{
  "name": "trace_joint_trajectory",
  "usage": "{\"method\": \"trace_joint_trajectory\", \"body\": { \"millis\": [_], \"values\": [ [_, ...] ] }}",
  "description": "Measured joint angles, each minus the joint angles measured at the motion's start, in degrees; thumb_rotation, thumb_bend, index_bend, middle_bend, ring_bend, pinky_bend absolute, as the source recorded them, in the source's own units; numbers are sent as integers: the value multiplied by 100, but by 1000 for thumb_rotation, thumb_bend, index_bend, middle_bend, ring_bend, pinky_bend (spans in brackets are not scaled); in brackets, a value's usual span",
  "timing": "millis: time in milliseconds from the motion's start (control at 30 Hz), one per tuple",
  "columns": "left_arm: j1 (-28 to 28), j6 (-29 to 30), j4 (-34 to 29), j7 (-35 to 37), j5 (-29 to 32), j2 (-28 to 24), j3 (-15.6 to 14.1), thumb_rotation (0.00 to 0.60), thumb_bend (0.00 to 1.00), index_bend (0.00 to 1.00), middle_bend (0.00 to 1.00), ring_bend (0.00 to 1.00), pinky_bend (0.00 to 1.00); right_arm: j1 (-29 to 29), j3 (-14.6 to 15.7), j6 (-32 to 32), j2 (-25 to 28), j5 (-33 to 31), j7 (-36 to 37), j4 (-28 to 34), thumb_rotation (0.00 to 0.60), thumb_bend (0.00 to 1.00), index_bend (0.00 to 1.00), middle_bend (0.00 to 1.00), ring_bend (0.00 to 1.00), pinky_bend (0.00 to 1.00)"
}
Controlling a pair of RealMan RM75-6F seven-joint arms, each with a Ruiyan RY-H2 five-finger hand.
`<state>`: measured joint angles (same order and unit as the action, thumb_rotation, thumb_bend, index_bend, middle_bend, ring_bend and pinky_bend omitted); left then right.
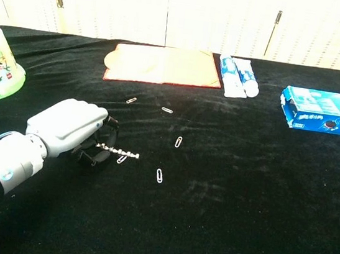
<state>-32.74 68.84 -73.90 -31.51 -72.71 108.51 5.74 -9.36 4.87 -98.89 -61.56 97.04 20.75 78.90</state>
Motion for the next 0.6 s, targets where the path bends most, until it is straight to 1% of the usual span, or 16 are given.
{"method": "trace_joint_trajectory", "body": {
  "millis": [400,600],
  "values": [
    [29,-107,238,-54,51,-11,54,600,552,940,1000,1000,1000,57,-5,131,35,-38,-28,71,600,104,0,0,0,0],
    [59,-44,120,-44,-9,-60,59,600,552,940,1000,1000,1000,64,-2,147,39,-37,-21,79,600,104,0,0,0,0]
  ]
}}
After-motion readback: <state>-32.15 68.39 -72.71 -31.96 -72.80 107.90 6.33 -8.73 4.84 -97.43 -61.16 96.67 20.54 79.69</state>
